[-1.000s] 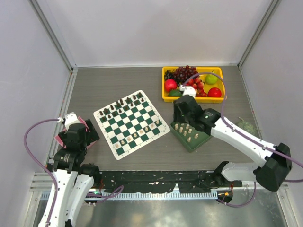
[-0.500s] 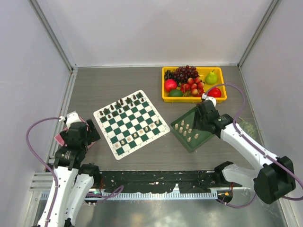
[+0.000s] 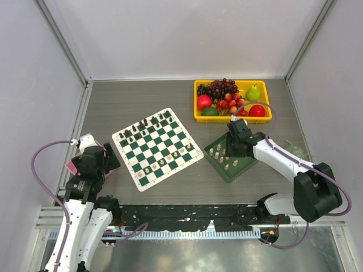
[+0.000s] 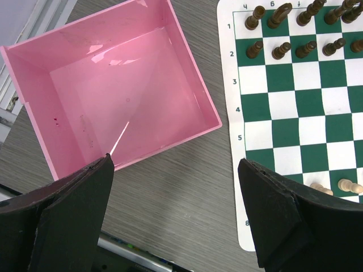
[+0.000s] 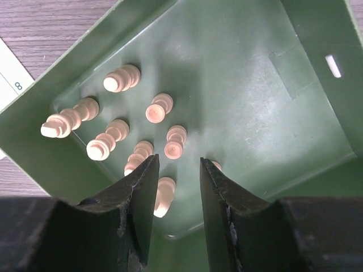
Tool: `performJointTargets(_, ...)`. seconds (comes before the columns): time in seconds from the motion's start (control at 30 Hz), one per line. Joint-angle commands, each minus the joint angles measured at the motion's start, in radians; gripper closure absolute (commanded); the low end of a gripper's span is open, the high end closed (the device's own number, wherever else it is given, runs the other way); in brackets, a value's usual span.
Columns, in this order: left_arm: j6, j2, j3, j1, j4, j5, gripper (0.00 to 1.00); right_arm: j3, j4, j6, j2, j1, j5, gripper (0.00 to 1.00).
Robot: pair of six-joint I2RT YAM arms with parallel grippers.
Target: Set up the chess pieces on the board
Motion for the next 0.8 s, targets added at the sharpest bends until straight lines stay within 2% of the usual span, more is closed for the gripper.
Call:
performJointTargets(0.0, -0.011, 0.009, 0.018, 0.008, 0.022, 0.003, 0.01, 0.025, 0.061, -0.024, 0.029, -0.004, -0.040, 0.60)
performJointTargets(0.77, -0.009, 0.013, 0.018, 0.010, 0.020, 0.006, 0.01, 0.015, 0.091, -0.035, 0.104, -0.004, -0.009, 0.68)
